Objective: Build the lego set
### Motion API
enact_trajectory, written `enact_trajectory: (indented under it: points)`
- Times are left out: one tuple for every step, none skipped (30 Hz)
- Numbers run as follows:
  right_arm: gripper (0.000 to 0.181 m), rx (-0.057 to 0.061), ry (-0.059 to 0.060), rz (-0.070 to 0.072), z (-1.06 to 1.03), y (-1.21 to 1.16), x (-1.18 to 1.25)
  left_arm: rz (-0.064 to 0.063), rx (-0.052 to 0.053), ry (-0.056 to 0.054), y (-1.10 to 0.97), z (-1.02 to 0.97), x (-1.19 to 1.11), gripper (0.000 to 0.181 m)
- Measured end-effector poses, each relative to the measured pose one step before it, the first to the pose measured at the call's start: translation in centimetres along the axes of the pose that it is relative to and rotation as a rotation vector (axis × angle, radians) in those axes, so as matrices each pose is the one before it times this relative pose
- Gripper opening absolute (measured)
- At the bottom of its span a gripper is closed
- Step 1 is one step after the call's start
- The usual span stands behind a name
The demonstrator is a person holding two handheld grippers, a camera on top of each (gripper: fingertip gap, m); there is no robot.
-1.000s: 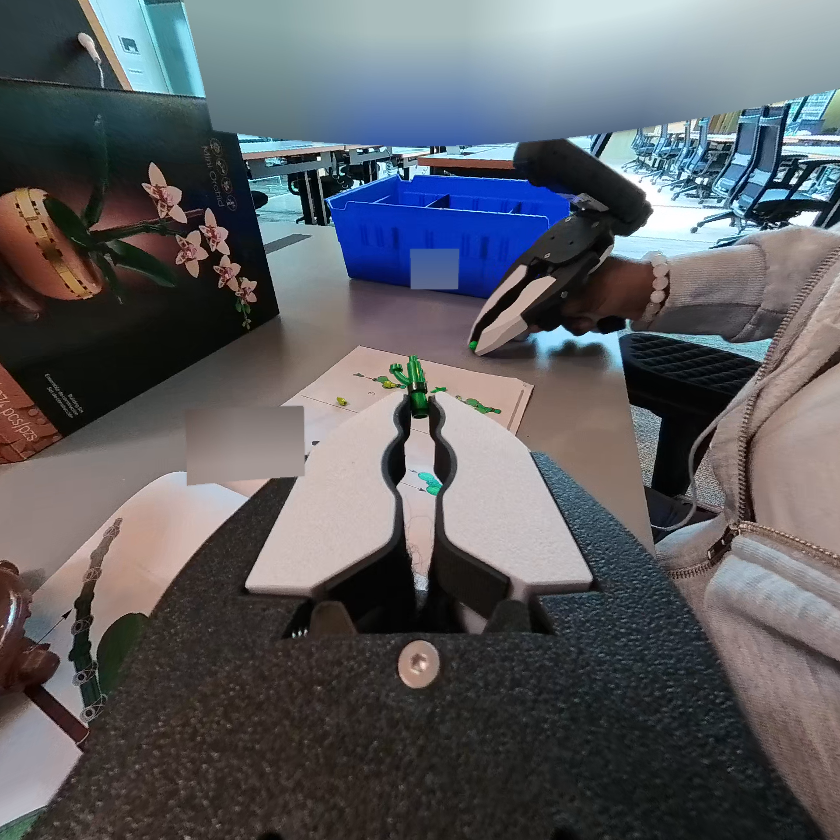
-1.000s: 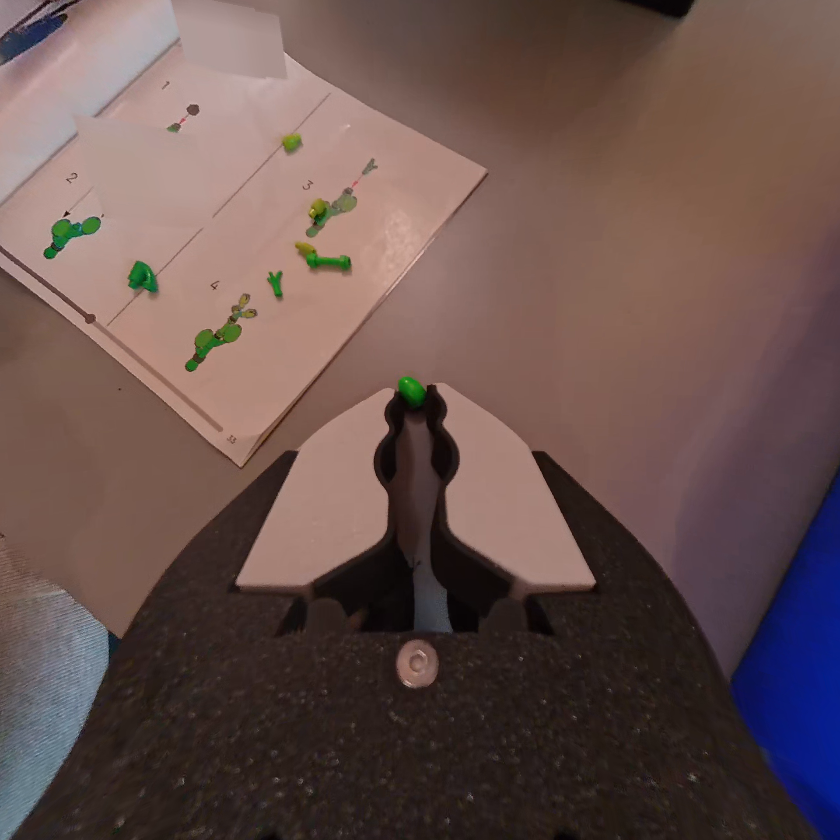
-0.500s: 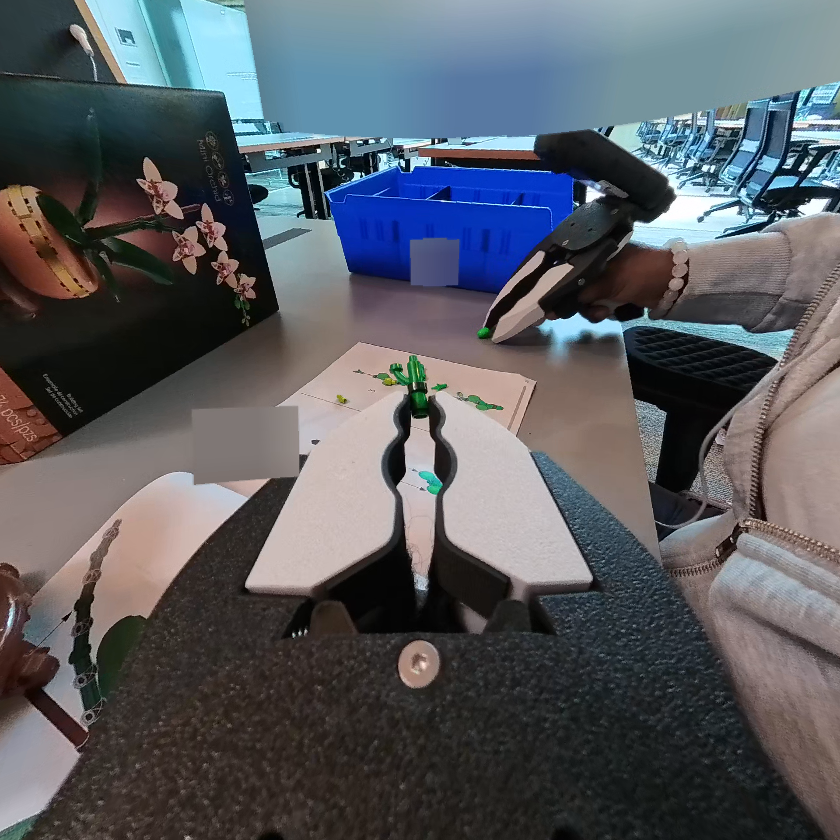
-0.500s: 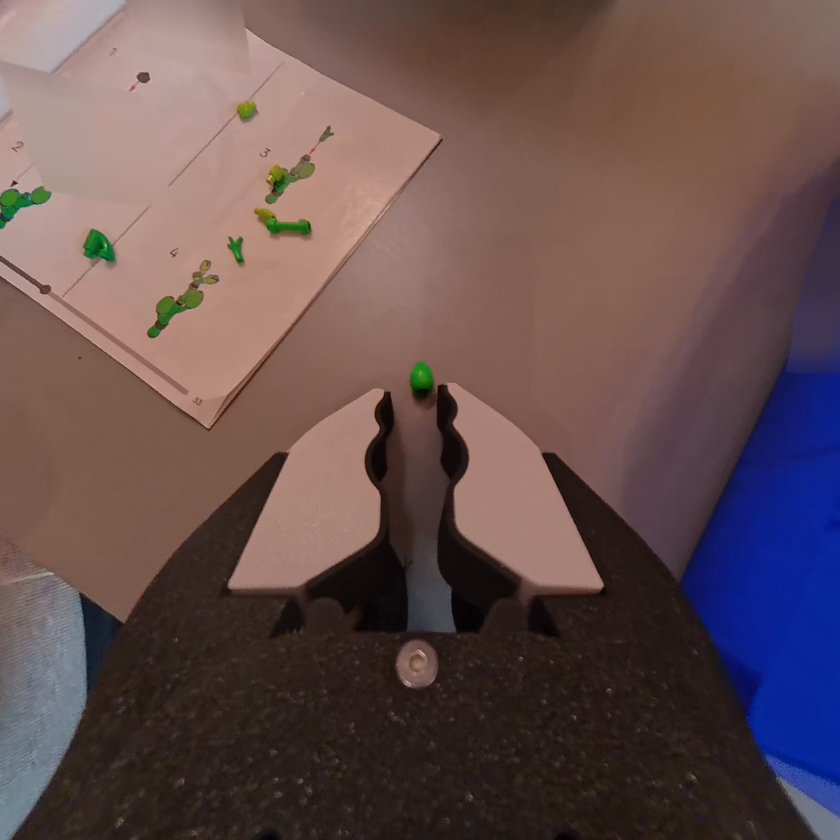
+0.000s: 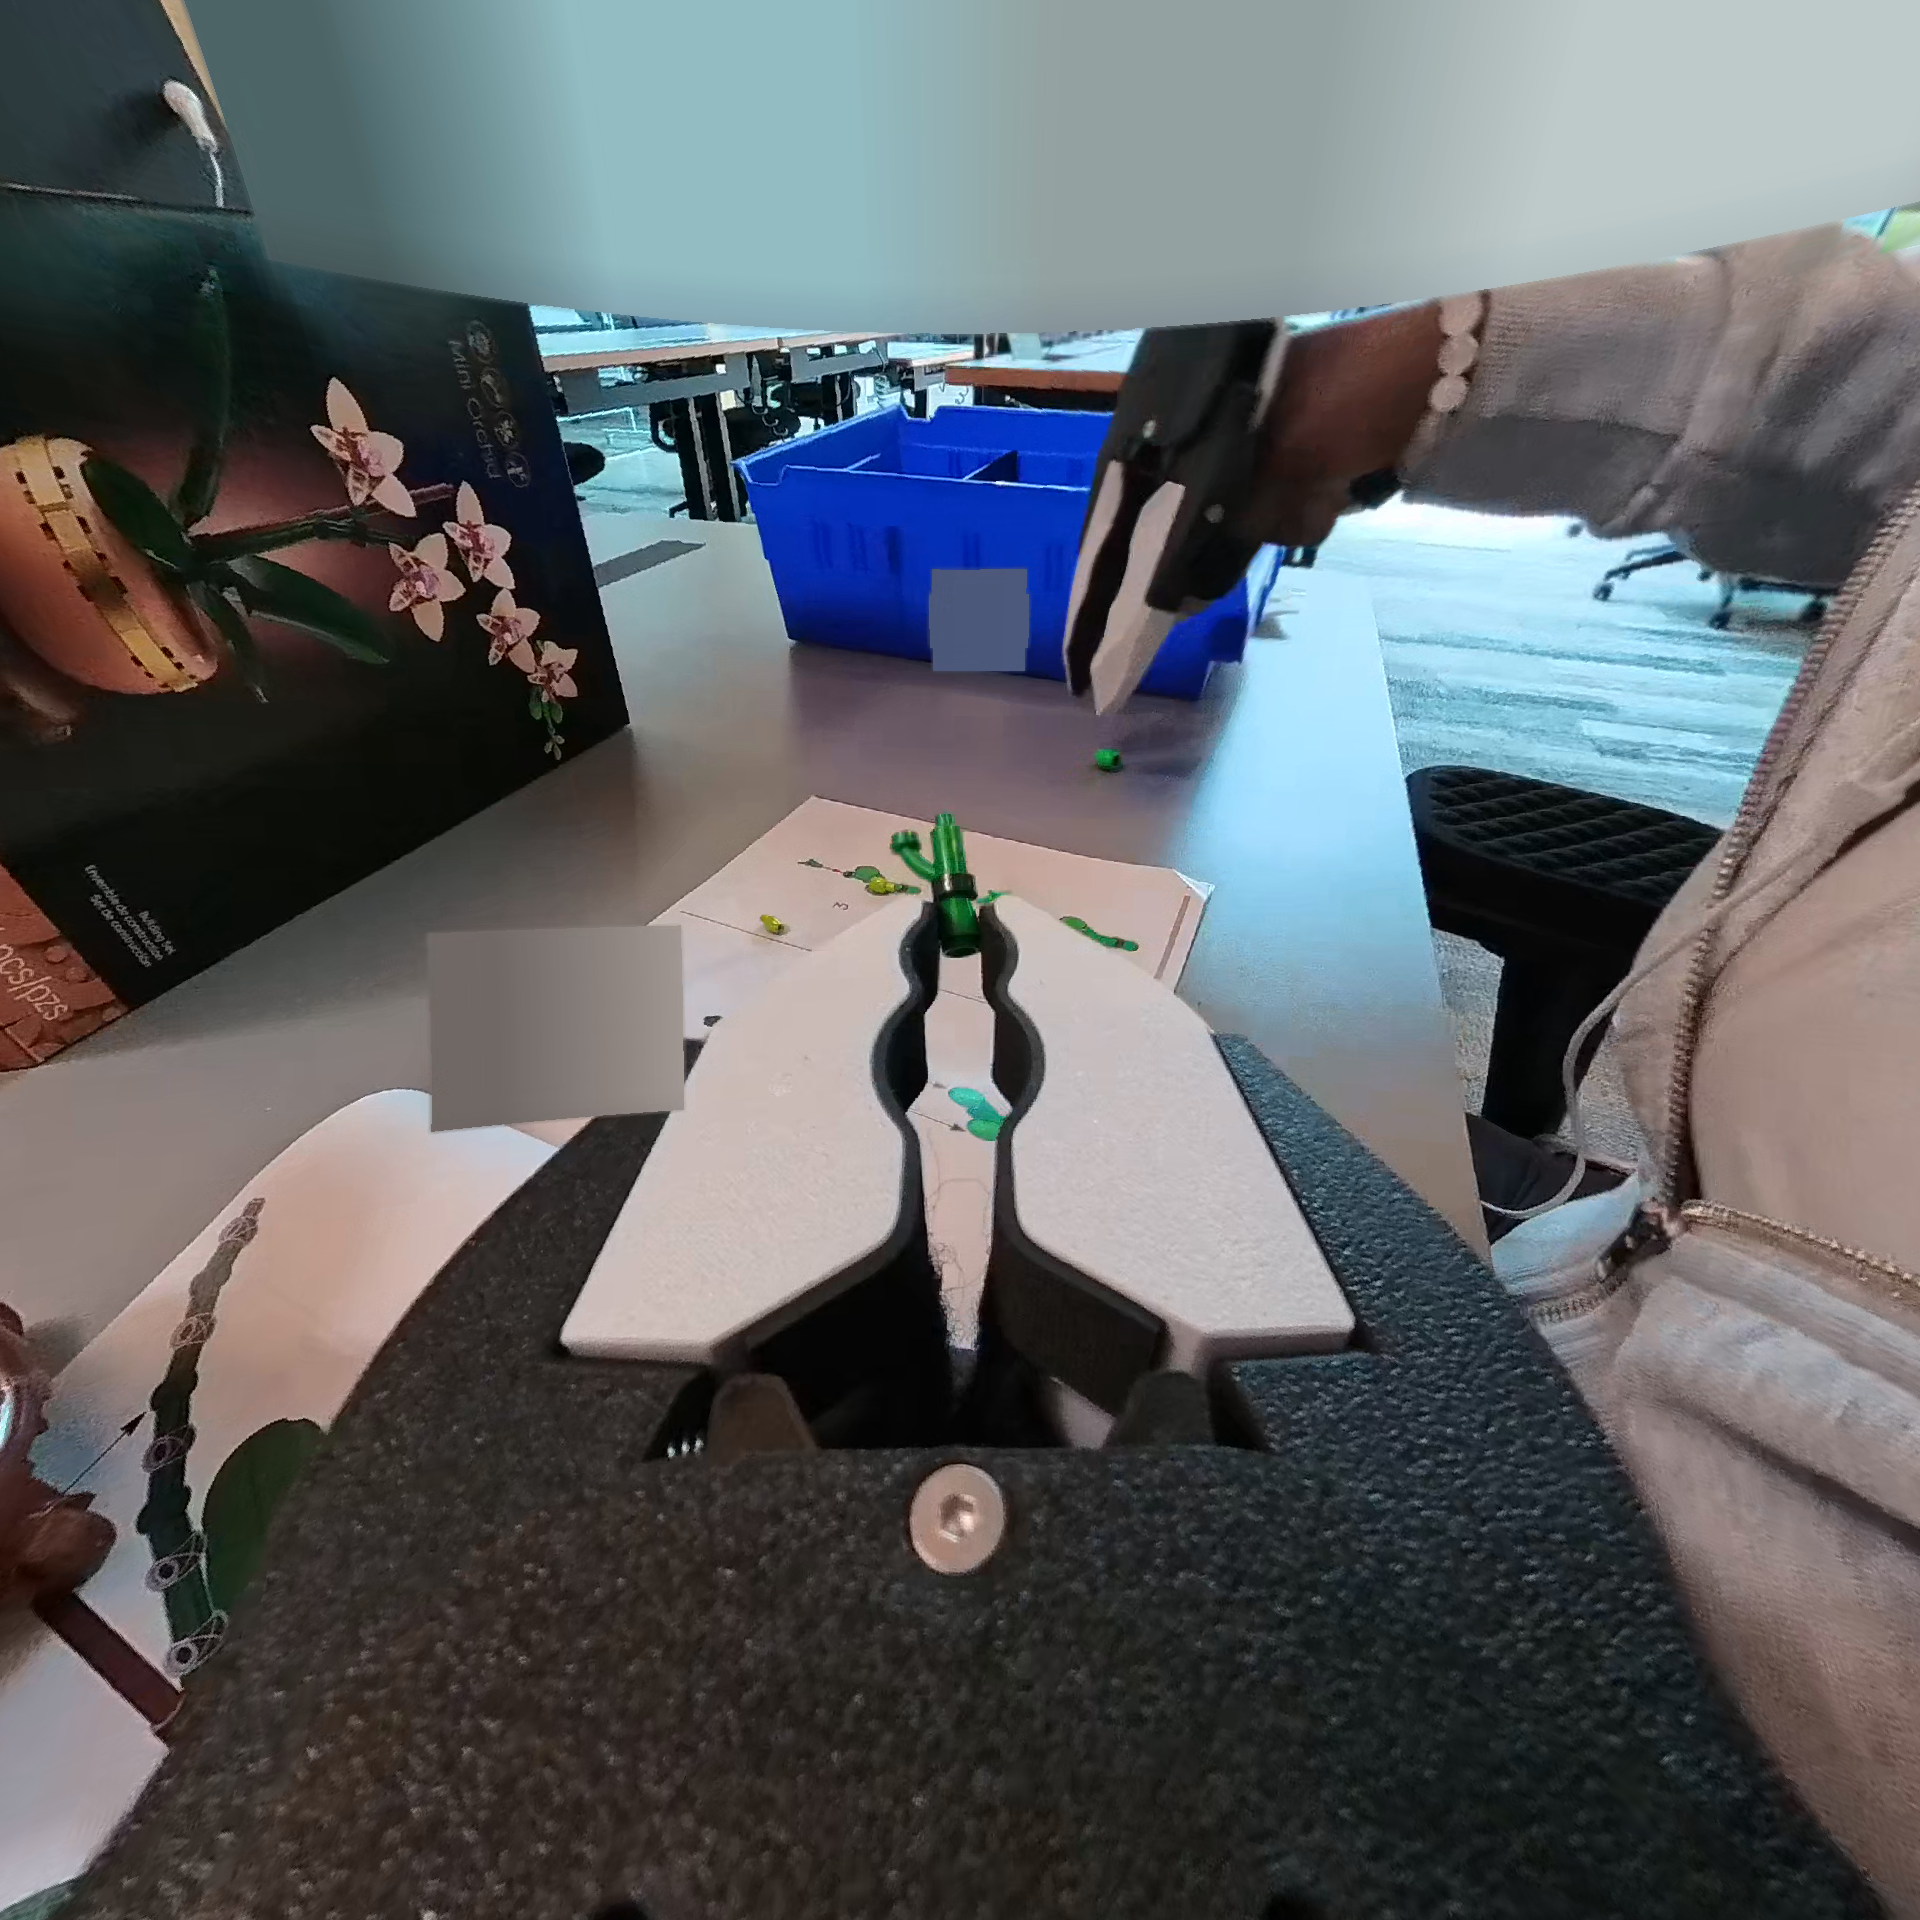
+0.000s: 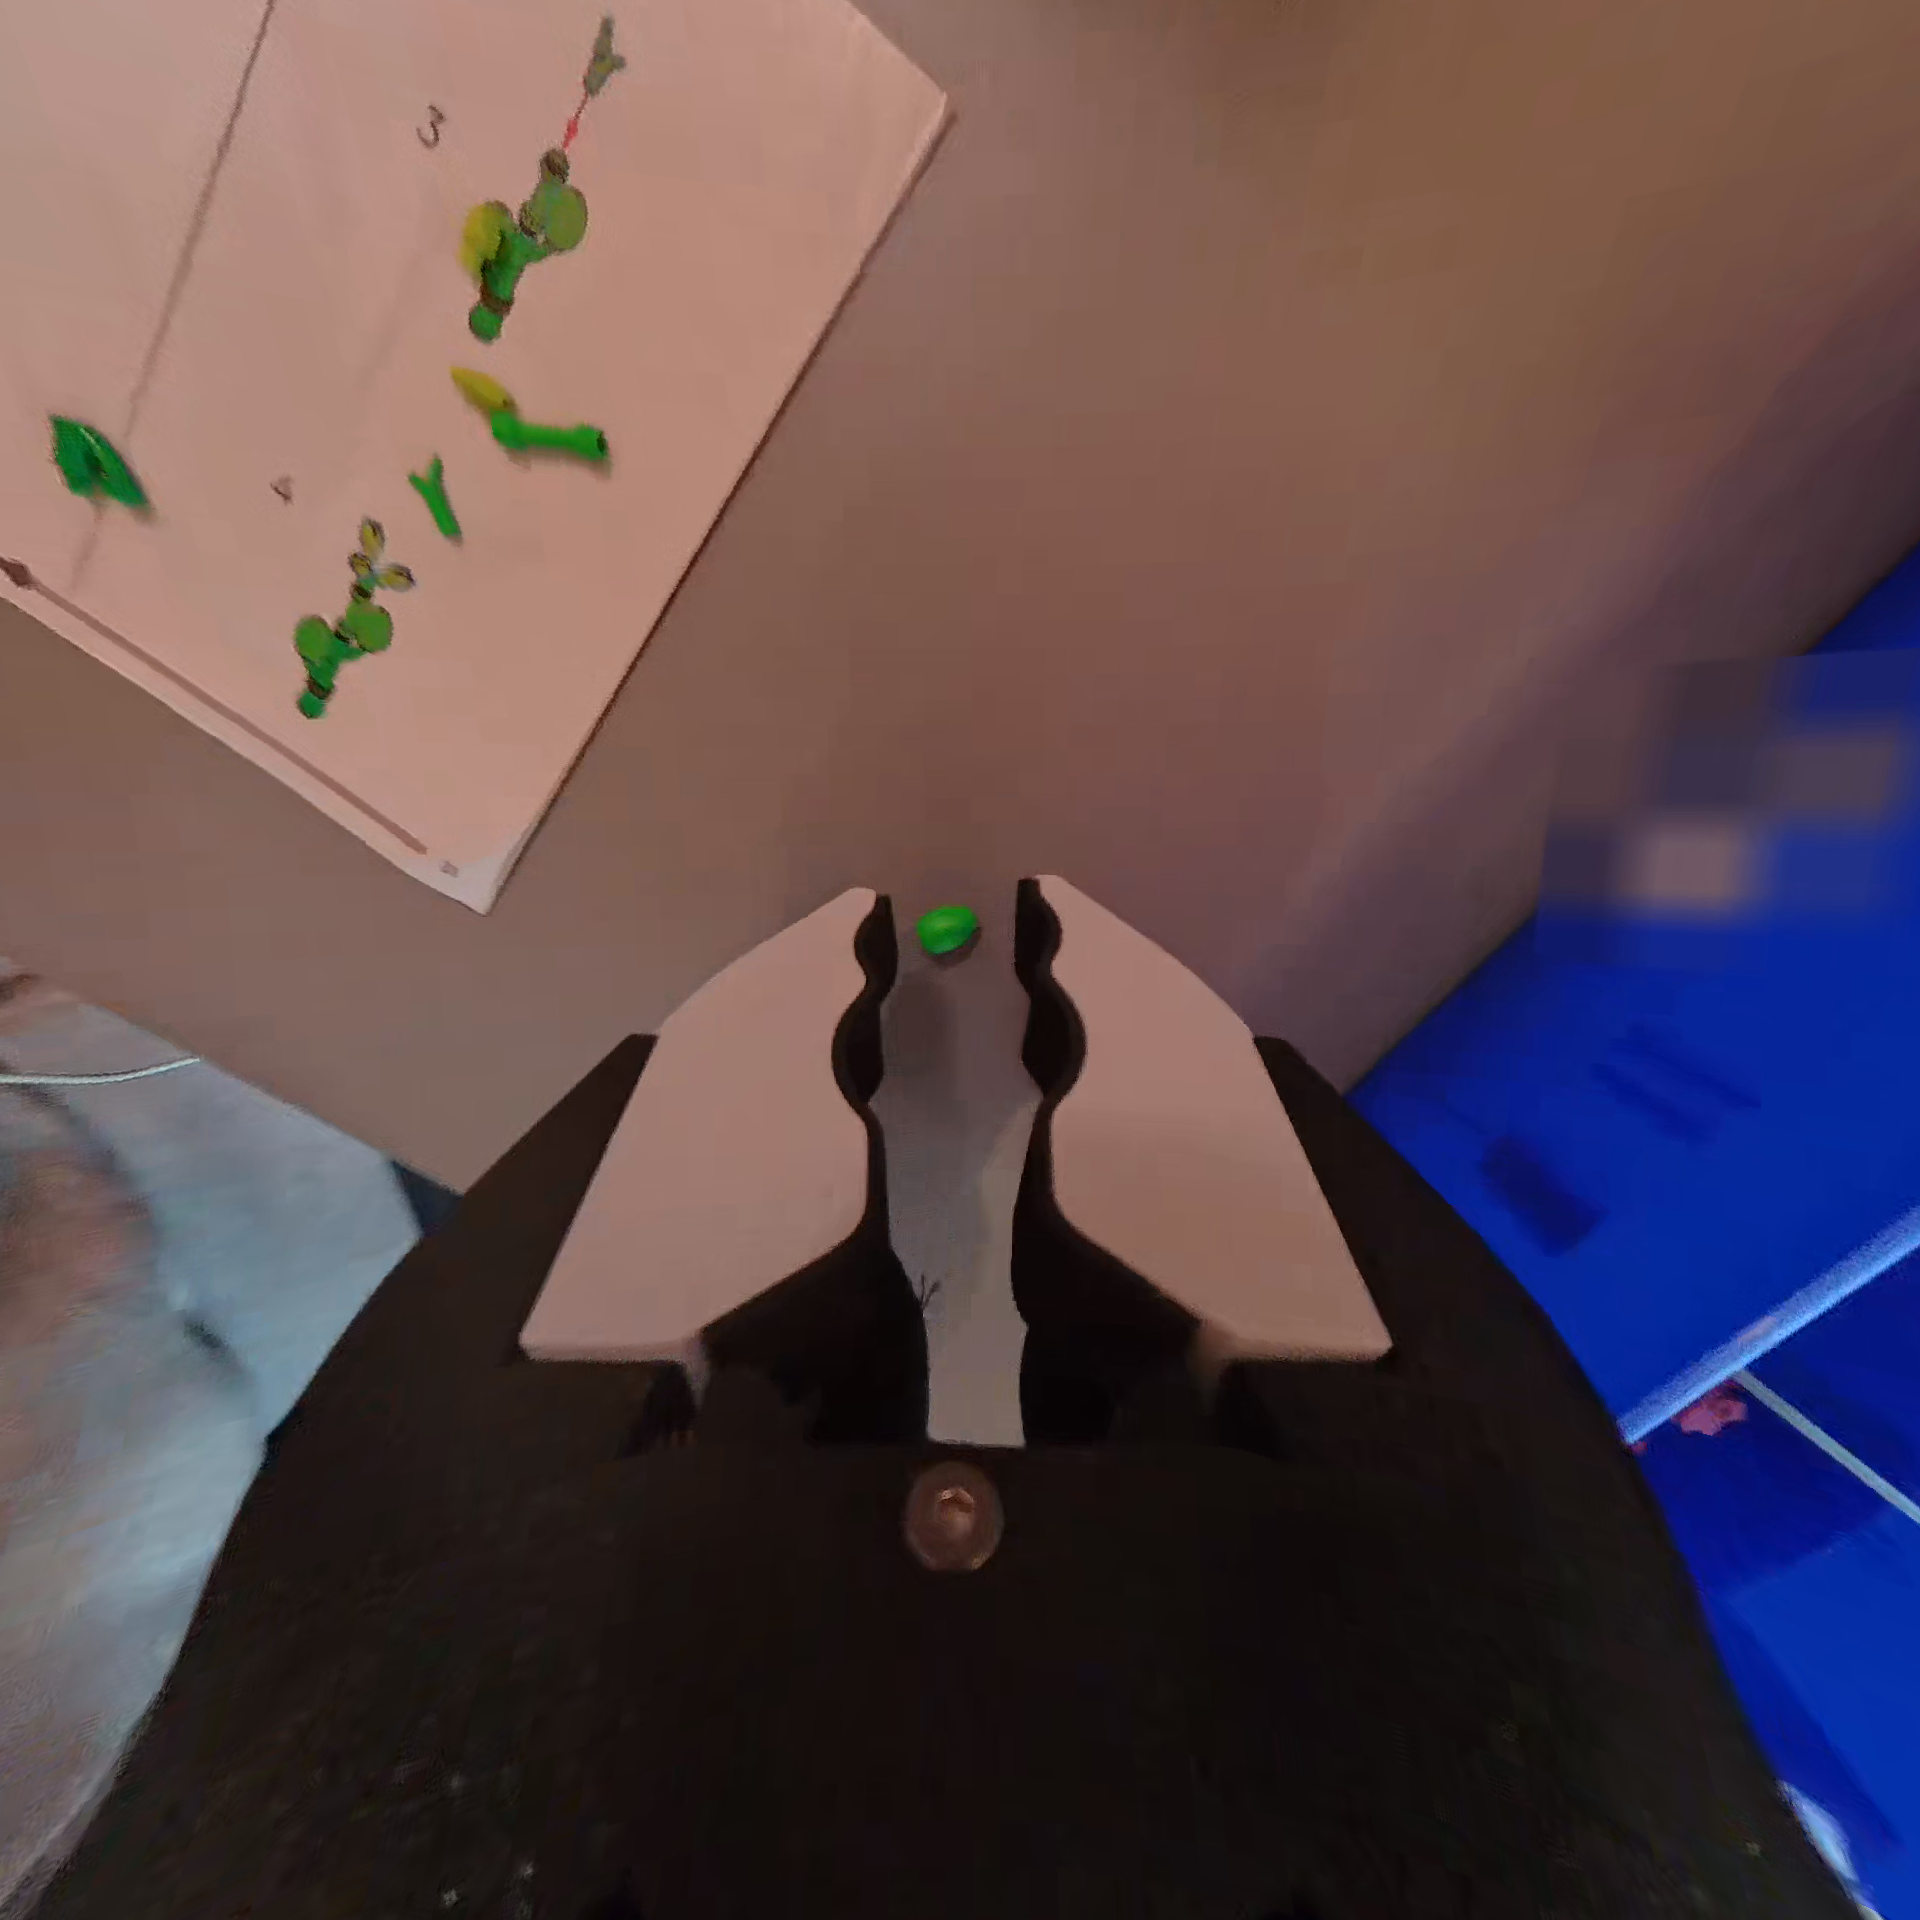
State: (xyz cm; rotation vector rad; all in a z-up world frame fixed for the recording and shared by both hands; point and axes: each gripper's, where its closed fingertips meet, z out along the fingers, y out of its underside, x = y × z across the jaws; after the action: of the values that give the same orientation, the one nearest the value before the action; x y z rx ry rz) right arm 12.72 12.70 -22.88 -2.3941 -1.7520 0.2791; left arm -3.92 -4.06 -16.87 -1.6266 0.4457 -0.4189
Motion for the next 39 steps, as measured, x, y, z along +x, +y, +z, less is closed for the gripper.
enact_trajectory:
  points:
    - [0.022,-0.0229,-0.0271,0.0262,-0.085,-0.018,-0.052,-0.0069,0.007,0.0038,-0.082,-0.067,-0.018,0.006]
    - [0.023,-0.0314,0.0014,0.0298,-0.082,0.205,0.231,-0.0076,0.0072,0.0042,-0.075,-0.07,-0.016,0.006]
    - [0.024,-0.0337,0.0024,0.0256,-0.06,0.378,0.126,-0.0088,0.0064,0.0052,-0.079,-0.063,-0.027,0.006]
    - [0.022,-0.0214,-0.0063,0.0296,-0.013,0.373,-0.046,-0.0098,0.0042,0.0062,-0.046,-0.042,-0.005,0.006]
    - [0.023,-0.0165,0.0054,0.041,0.001,0.419,0.123,-0.0102,0.0019,0.0073,-0.022,-0.018,-0.014,0.006]
    - [0.022,-0.0084,0.0008,0.0386,0.043,0.386,0.111,-0.01,0.0008,0.0077,-0.01,-0.003,0.01,0.006]
    - [0.022,0.002,-0.0019,0.0435,0.167,0.286,0.141,-0.0101,0.0009,0.0082,-0.013,0.002,0.026,0.006]
    - [0.022,-0.0086,-0.0135,0.0443,0.332,0.453,0.008,-0.0111,0.0022,0.009,-0.029,-0.006,0.055,0.006]
    - [0.024,-0.0169,-0.0175,0.0395,0.398,0.512,-0.054,-0.0127,0.0045,0.0106,-0.049,-0.013,0.088,0.006]
    - [0.024,-0.0064,-0.0139,0.0286,0.387,0.284,-0.053,-0.0138,0.0071,0.0128,-0.073,-0.04,0.129,0.006]
    - [0.024,0.0012,-0.0015,0.024,0.282,0.112,0.084,-0.0145,0.009,0.0131,-0.099,-0.057,0.135,0.006]
    - [0.024,0.0017,0.0088,0.0166,0.172,0.066,0.23,-0.0148,0.0089,0.0108,-0.102,-0.071,0.092,0.006]
    - [0.025,0.0115,-0.0037,0.0163,0.095,-0.107,0.057,-0.0133,0.0076,0.0082,-0.085,-0.078,0.07,0.006]
    - [0.024,0.0078,-0.0184,0.0199,0.08,-0.075,-0.127,-0.01,0.007,0.0058,-0.074,-0.08,0.053,0.006]
    - [0.024,-0.0158,-0.0029,0.0122,0.144,0.262,0.056,-0.007,0.0061,0.0028,-0.06,-0.083,0.015,0.006]
    - [0.025,-0.022,0.0135,0.0009,0.217,0.337,0.207,-0.0054,0.0041,0.0007,-0.042,-0.085,-0.007,0.006]
    - [0.023,-0.0132,0.0158,-0.0008,0.262,0.194,0.249,-0.0042,0.0037,0.0001,-0.034,-0.076,-0.007,0.006]
    - [0.015,0.0087,0.0212,-0.0063,0.036,-0.113,0.331,-0.0031,0.0039,-0.0004,-0.036,-0.069,-0.014,0.006]
    - [0.012,0.013,-0.0098,-0.007,0.056,-0.164,-0.119,-0.0023,0.0024,-0.0009,-0.015,-0.037,-0.021,0.006]
    - [0.012,0.0136,-0.0087,-0.0158,0.018,-0.139,-0.167,-0.0009,0.001,-0.0007,-0.003,-0.029,-0.003,0.006]
    - [0.012,0.007,0.0072,-0.0292,0.013,-0.01,-0.014,0.0006,0.0001,-0.0006,0.002,-0.001,0.002,0.006]
    - [0.011,0.0085,0.0094,-0.0267,0.006,0.012,0.008,0.001,-0.0012,-0.0008,0.019,0.017,0.001,0.006]
    - [0.011,0.0153,0.0022,-0.0246,0.013,-0.058,-0.062,0.0003,-0.0021,-0.0009,0.027,0.021,-0.017,0.006]
    - [0.011,0.0328,-0.0083,-0.0447,0.025,-0.34,-0.242,-0.0002,-0.0017,-0.0014,0.021,0.024,-0.019,0.006]
    - [0.011,0.0537,-0.0105,-0.0643,-0.028,-0.702,-0.412,0.0002,-0.0002,-0.002,-0.008,0.021,-0.029,0.006]
    - [0.011,0.0771,-0.009,-0.0842,-0.085,-1.094,-0.593,0.0011,0.0009,-0.0032,-0.011,-0.001,-0.044,0.006]
    - [0.011,0.1071,-0.0014,-0.0995,-0.088,-1.551,-0.705,0.0024,0.0008,-0.004,-0.015,0.001,-0.04,0.006]
    - [0.011,0.1278,0.0234,-0.1065,-0.01,-1.798,-0.525,0.0042,0.0001,-0.0048,-0.001,0.014,-0.04,0.006]
    - [0.011,0.1256,0.0415,-0.1125,0.174,-1.645,-0.406,0.0059,-0.0014,-0.0063,0.012,0.021,-0.045,0.006]
    - [0.011,0.0974,0.0682,-0.1221,0.301,-1.156,-0.15,0.0066,-0.0033,-0.006,0.034,0.037,-0.056,0.006]
    - [0.011,0.0592,0.1094,-0.1241,0.327,-0.624,0.384,0.0075,-0.0035,-0.0046,0.03,0.038,-0.02,0.006]
    - [0.011,0.0271,0.1106,-0.1297,0.338,-0.233,0.477,0.008,-0.0035,-0.005,0.041,0.044,-0.022,0.006]
    - [0.011,0.0108,0.0774,-0.1109,0.314,-0.143,0.143,0.0075,-0.0036,-0.0048,0.04,0.051,-0.021,0.006]
    - [0.011,-0.0043,0.028,-0.0557,0.335,-0.03,-0.291,0.0076,-0.0029,-0.0042,0.031,0.047,-0.008,0.006]
    - [0.012,-0.0085,0.0016,-0.004,0.371,0.07,-0.376,0.0076,-0.0029,-0.0042,0.03,0.046,-0.009,0.006]
    - [0.012,0.0015,-0.0204,0.0312,0.315,0.039,-0.413,0.0065,-0.0034,-0.0032,0.041,0.062,-0.013,0.006]
    - [0.012,0.0167,-0.0311,0.0469,0.242,-0.059,-0.329,0.0044,-0.0033,-0.0024,0.027,0.059,-0.009,0.006]
    - [0.012,0.0272,-0.0226,0.0453,0.102,-0.249,-0.049,0.0025,-0.0021,-0.0021,0.027,0.054,-0.031,0.006]
    - [0.011,0.0488,-0.0255,0.0323,-0.052,-0.78,0.022,0.0013,-0.0004,-0.0015,-0.006,0.033,-0.028,0.006]
